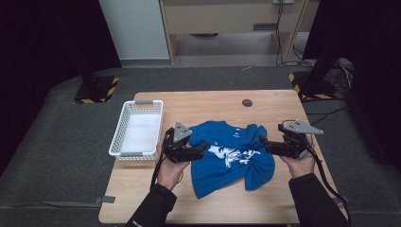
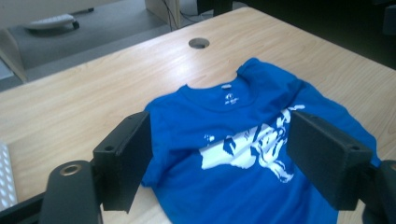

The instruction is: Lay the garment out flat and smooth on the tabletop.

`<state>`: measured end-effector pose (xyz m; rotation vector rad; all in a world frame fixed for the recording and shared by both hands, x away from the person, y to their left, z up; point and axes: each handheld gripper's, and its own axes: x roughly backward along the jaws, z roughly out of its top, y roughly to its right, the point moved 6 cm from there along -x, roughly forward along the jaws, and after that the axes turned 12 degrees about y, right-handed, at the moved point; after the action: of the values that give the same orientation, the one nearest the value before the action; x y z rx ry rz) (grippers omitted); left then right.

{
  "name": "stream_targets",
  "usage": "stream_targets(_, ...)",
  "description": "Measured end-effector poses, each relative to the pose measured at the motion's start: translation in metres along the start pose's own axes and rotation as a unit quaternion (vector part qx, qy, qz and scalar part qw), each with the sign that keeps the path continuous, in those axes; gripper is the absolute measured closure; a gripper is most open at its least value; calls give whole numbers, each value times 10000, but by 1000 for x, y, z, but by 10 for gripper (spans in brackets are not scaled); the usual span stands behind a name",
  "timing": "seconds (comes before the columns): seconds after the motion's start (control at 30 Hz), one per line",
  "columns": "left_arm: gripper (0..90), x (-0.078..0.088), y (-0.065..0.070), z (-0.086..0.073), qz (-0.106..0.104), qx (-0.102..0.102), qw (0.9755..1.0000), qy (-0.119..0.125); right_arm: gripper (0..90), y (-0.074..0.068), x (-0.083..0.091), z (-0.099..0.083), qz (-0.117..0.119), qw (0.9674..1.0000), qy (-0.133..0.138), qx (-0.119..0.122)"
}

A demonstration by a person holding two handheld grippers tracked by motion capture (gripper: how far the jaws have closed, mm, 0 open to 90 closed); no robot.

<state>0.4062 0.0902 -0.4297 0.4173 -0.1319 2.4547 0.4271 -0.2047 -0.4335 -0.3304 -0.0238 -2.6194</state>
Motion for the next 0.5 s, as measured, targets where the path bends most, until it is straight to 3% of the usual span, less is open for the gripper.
stream_targets(0.5, 200, 15, -1, -37, -19, 174, 9995, -261, 125, -5, 10, -43, 71, 9989, -449, 99)
